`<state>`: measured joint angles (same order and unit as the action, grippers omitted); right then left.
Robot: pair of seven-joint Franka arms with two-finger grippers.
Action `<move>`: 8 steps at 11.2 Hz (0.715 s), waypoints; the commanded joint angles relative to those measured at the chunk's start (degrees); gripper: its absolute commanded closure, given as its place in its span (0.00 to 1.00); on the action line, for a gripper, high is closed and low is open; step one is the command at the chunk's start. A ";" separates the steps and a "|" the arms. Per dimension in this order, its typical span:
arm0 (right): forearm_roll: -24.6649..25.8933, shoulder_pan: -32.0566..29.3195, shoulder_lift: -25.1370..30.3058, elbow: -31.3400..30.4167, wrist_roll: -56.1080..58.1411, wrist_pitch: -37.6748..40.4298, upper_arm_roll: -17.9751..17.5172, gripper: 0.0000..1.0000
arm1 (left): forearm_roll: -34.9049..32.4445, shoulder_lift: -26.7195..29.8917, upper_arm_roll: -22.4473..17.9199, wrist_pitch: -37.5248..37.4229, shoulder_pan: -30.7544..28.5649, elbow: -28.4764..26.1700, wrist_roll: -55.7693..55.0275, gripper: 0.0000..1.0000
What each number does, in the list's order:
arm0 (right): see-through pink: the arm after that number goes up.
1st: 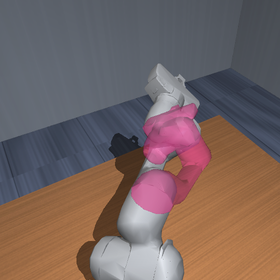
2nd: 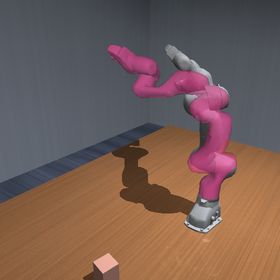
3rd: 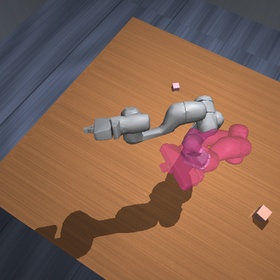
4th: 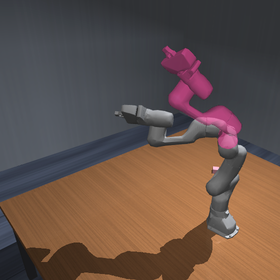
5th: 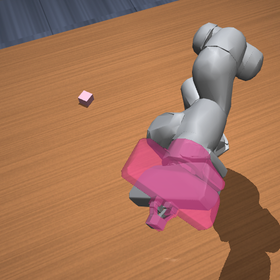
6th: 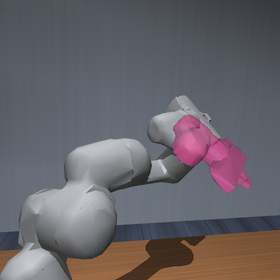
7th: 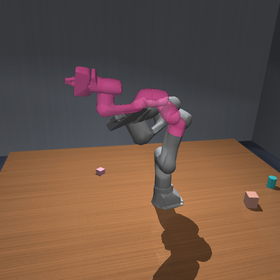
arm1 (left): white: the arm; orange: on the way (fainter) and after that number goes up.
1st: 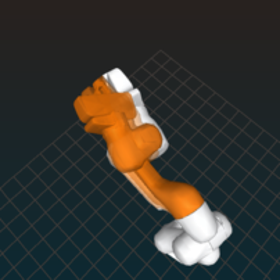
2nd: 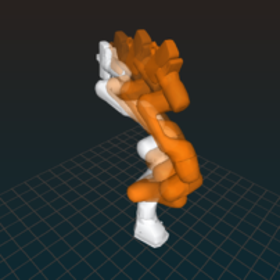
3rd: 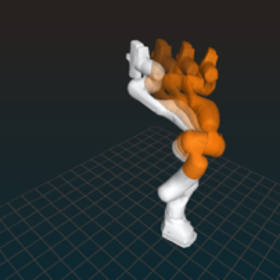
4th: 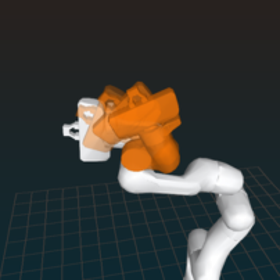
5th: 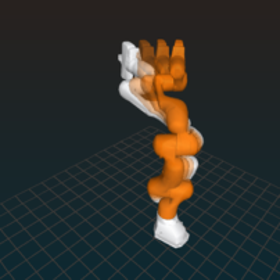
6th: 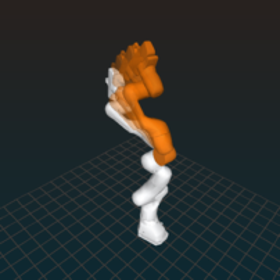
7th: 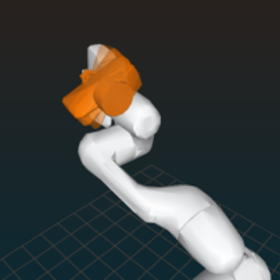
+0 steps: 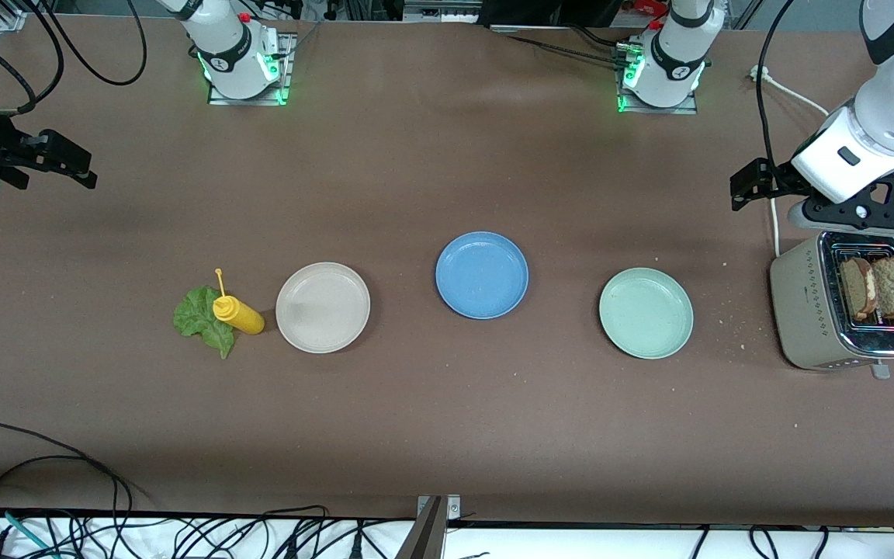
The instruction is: Make sandwich in blue plate with both arms
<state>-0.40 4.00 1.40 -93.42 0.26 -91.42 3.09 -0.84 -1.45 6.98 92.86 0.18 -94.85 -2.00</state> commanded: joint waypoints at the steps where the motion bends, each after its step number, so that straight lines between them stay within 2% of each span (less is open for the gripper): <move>1: 0.49 0.13 0.18 1.05 -0.61 1.16 -0.19 0.00 | 1.28 0.40 0.14 -0.40 -0.09 -0.34 -0.37 0.00; 8: 0.40 0.13 0.18 1.48 -0.70 0.72 -0.19 0.00 | 1.28 0.40 0.14 -0.40 0.00 -0.33 -0.37 0.00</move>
<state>-0.40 4.01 1.40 -93.22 0.21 -91.44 3.06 -0.84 -1.45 7.02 92.86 0.20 -94.85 -2.00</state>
